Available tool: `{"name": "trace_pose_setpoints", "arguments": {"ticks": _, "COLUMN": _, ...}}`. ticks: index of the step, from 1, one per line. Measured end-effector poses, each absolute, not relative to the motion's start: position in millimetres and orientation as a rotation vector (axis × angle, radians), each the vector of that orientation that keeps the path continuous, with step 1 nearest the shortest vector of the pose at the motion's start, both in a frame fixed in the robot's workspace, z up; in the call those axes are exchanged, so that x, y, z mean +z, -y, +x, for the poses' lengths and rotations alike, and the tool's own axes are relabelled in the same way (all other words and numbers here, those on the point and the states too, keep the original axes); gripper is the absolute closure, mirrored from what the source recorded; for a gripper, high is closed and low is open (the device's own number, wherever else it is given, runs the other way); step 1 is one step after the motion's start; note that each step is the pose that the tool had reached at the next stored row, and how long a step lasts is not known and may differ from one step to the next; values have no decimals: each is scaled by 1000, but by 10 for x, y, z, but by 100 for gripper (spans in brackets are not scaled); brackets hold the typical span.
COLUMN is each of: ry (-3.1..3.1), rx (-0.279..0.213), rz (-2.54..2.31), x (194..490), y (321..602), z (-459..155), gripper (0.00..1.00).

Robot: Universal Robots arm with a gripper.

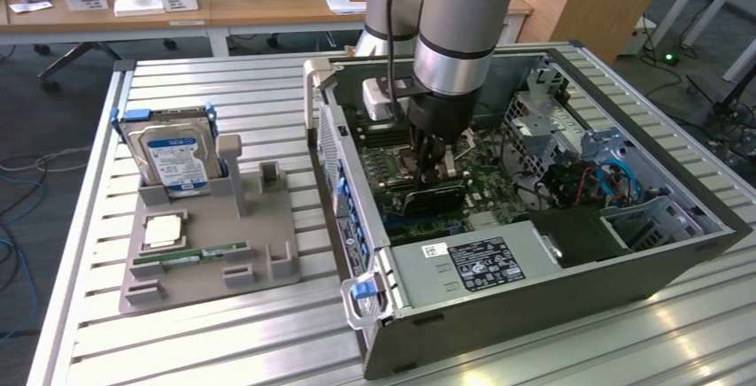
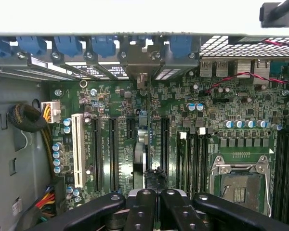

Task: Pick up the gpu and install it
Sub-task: 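Press down on the gpu until it lock into place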

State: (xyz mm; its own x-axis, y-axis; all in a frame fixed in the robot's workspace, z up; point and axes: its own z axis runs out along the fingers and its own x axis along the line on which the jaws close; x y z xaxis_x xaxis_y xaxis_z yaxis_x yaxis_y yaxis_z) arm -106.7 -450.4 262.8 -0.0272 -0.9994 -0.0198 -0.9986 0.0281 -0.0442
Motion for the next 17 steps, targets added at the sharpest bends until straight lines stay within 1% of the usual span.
{"name": "trace_pose_setpoints", "arguments": {"ticks": 17, "ry": -2220, "rx": -27, "rz": -2159, "x": 2611, "y": 4504, "z": -1099, "gripper": 89}}
